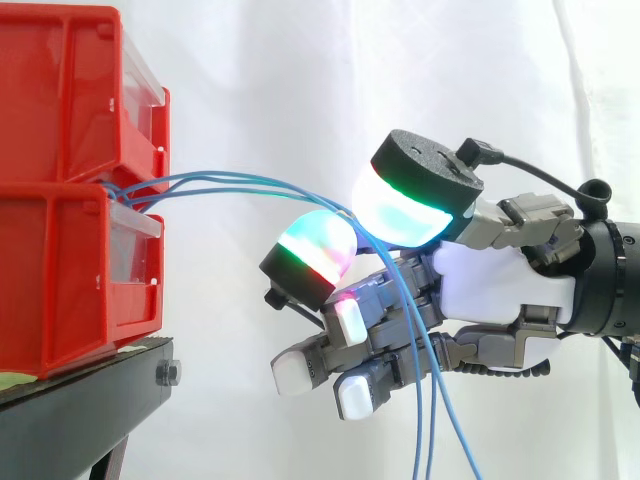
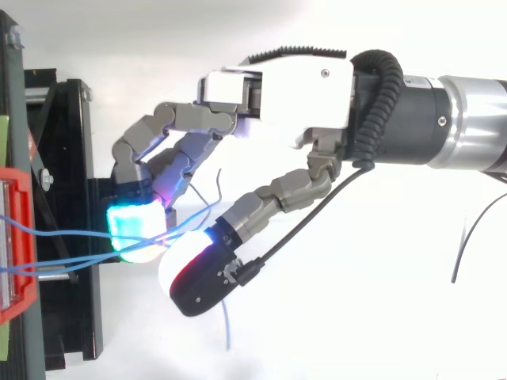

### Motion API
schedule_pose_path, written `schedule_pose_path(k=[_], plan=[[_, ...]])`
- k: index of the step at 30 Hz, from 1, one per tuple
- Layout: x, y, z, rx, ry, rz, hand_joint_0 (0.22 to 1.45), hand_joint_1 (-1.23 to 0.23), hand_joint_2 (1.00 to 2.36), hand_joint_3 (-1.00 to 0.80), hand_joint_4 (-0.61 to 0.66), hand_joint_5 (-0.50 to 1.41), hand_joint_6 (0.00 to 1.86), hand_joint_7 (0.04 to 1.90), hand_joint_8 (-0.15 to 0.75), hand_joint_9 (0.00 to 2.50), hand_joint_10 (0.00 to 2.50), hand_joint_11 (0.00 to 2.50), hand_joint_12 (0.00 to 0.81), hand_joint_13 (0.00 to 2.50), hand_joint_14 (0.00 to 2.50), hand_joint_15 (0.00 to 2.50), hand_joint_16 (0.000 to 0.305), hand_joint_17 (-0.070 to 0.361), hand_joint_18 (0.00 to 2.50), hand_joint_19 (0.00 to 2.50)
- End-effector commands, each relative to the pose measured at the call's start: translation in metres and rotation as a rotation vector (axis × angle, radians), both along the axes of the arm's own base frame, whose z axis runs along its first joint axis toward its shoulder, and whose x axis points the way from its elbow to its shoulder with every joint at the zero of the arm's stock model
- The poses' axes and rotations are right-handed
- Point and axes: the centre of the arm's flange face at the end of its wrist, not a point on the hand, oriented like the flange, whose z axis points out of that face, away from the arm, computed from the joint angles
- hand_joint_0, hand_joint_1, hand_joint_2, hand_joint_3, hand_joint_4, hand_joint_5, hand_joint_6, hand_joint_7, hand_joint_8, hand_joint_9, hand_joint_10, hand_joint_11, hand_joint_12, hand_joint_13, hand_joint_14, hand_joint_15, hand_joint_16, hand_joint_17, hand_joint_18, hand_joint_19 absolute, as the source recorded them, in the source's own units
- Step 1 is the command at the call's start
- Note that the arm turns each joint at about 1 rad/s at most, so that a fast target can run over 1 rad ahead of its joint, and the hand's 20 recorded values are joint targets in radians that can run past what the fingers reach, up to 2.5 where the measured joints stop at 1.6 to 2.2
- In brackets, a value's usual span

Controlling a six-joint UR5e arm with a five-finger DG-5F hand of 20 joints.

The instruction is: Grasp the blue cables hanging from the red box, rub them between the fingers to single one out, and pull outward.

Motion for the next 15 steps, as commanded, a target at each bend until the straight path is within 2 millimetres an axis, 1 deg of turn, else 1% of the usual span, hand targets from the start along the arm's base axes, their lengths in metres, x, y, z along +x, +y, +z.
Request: schedule_pose_path(k=[1, 10, 13, 15], plan=[[0.0001, 0.0008, -0.0001, 0.0, 0.0, 0.001, 0.53, -0.83, 1.0, -0.5, 0.24, -0.16, 0.91, 1.02, 0.369, 0.87, 0.01, 0.73, 0.42, 0.73, 0.01, 0.44, 0.059, 0.133, 0.82, 0.52], [0.0001, 0.0008, -0.0001, 0.0, 0.0, 0.001, 0.51, -0.8, 1.0, -0.5, 0.24, -0.14, 0.9, 1.06, 0.383, 0.91, 0.01, 0.72, 0.427, 0.75, 0.01, 0.44, 0.061, 0.136, 0.84, 0.53], [0.0001, 0.0008, -0.0001, 0.0, 0.0, 0.001, 0.49, -0.78, 1.0, -0.5, 0.24, -0.14, 0.9, 1.06, 0.387, 0.92, 0.01, 0.73, 0.431, 0.76, 0.01, 0.44, 0.062, 0.14, 0.85, 0.53], [0.0001, 0.0008, -0.0001, 0.0, 0.0, 0.001, 0.48, -0.73, 1.0, -0.5, 0.24, -0.13, 0.9, 1.06, 0.398, 0.94, 0.01, 0.73, 0.439, 0.77, 0.01, 0.44, 0.063, 0.143, 0.87, 0.53]])
